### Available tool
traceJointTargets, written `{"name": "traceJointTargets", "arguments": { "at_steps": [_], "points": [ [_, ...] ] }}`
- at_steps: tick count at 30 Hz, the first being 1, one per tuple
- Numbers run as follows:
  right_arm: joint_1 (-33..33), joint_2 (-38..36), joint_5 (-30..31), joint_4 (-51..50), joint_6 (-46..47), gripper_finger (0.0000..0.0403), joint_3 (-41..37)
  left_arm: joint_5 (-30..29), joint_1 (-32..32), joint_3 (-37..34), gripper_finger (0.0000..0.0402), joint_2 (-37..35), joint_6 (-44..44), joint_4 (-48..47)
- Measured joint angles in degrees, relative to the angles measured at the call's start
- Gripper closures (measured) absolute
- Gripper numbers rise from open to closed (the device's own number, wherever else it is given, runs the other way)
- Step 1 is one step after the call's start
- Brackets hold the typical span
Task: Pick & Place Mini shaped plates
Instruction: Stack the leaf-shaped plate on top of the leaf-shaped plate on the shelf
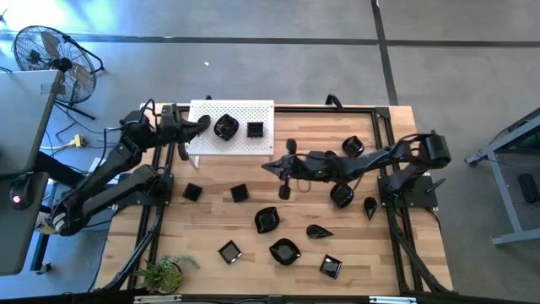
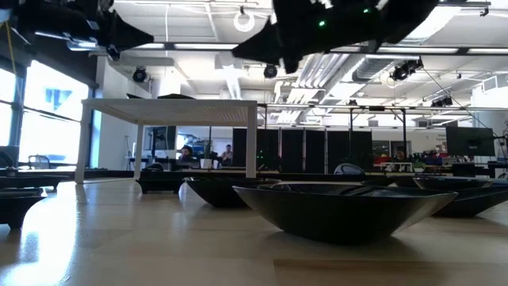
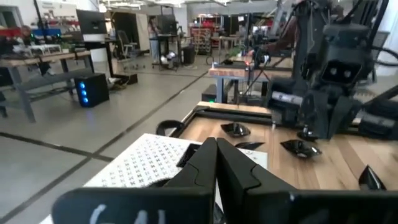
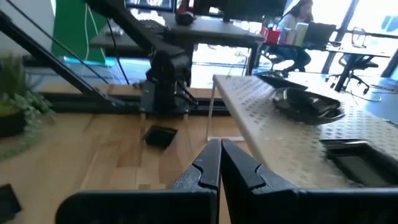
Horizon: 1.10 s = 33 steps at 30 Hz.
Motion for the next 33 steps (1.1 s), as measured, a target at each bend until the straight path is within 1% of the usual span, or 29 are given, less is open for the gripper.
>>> {"name": "traceJointTargets", "arguments": {
  "at_steps": [5,12,15,18,20,22,25,28,30,33],
  "points": [
    [0.0,-7.5,2.3,0.2,2.3,0.0403,-7.1,-0.2,0.0,-4.3,0.0401,0.3,-2.3,5.4],
    [-0.4,-14.6,10.7,-0.3,8.9,0.0403,-15.4,1.3,0.0,-6.8,0.0401,1.5,-3.4,6.4],
    [-0.4,-17.8,14.0,-3.8,10.9,0.0403,-16.4,1.3,0.0,-8.2,0.0401,1.3,-3.4,9.2],
    [-0.4,-21.5,16.4,-13.4,14.1,0.0403,-15.0,2.7,0.0,-9.9,0.0401,1.2,-4.0,11.9],
    [-0.4,-23.9,19.2,-22.9,17.9,0.0402,-13.5,2.8,0.0,-11.0,0.0401,1.2,-5.0,12.5],
    [-0.4,-26.4,20.6,-33.5,23.5,0.0402,-11.3,2.8,0.0,-11.5,0.0401,1.3,-5.1,12.3],
    [-0.4,-29.4,20.7,-50.4,33.1,0.0402,-7.6,4.0,0.0,-12.0,0.0401,1.4,-5.5,11.9],
    [-0.4,-30.7,20.5,-66.3,42.8,0.04,-3.7,4.2,0.0,-12.0,0.0401,1.4,-5.5,11.5],
    [-0.4,-30.7,19.2,-76.2,48.6,0.0388,-1.8,4.2,0.0,-12.0,0.0401,1.4,-5.4,11.5],
    [-0.4,-30.3,16.4,-86.1,57.4,0.0357,-1.0,4.2,0.0,-12.0,0.0401,1.4,-5.0,11.7]
  ]
}}
